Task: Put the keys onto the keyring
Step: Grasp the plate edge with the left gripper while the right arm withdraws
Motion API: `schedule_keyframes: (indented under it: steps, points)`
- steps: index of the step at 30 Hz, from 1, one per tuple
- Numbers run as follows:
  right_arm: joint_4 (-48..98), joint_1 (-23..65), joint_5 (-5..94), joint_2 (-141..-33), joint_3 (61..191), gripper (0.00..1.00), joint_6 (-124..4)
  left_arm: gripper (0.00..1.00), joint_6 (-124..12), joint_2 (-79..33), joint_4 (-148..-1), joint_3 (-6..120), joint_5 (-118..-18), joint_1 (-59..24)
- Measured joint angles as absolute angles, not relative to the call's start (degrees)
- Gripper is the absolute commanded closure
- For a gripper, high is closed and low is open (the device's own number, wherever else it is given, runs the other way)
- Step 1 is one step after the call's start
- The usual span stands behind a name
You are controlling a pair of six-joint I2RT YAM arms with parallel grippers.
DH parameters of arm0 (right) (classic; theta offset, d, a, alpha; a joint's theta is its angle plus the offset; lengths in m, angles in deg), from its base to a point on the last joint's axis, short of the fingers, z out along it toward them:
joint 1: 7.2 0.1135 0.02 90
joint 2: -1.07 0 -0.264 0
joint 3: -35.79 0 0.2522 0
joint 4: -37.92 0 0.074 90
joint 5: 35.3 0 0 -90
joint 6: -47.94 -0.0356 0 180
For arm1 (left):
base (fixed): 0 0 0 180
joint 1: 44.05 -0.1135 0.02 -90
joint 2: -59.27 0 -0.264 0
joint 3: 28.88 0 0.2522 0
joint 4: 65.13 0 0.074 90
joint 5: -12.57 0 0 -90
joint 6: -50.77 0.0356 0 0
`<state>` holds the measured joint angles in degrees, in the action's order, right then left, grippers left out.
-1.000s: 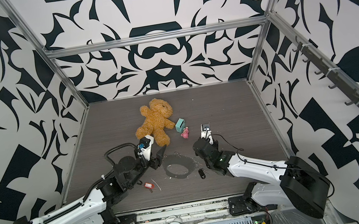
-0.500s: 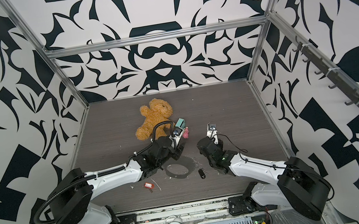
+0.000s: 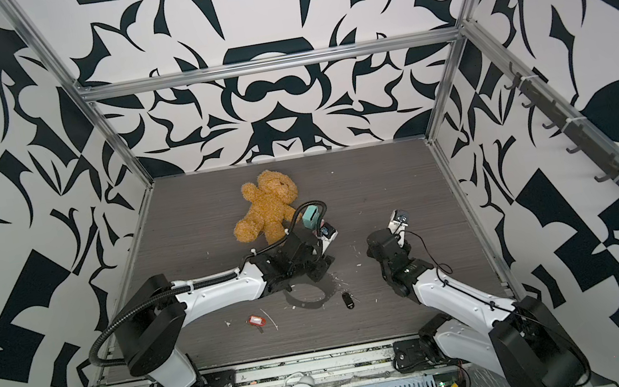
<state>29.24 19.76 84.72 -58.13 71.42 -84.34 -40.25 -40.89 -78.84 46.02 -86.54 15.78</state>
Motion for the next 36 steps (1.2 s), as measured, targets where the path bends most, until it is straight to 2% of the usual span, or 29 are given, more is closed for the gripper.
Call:
schedule_keyframes:
  steps: [8, 13, 20, 27, 30, 36]
  points:
    - [28.2, 18.2, 85.6, -57.9, 71.4, 0.88, -84.1, 0.45, -39.7, -46.9, -86.8, 52.9, -88.4, 18.0]
    - [26.9, 16.5, 84.8, -60.9, 71.4, 0.89, -84.2, 0.42, -39.2, -47.8, -90.5, 53.5, -88.7, 18.4]
    - [26.6, 16.4, 84.5, -59.0, 71.4, 0.9, -84.1, 0.37, -38.2, -50.7, -94.1, 56.7, -88.6, 18.9]
    - [26.6, 16.4, 84.0, -59.0, 71.4, 0.91, -84.1, 0.37, -37.7, -53.4, -96.3, 58.4, -88.8, 19.9]
    - [26.6, 16.4, 83.8, -58.9, 71.4, 0.91, -84.1, 0.42, -37.6, -54.5, -97.2, 59.4, -89.6, 20.0]
    - [26.6, 16.4, 83.4, -57.8, 71.4, 0.92, -84.1, 0.63, -37.3, -55.5, -98.2, 60.0, -90.9, 20.0]
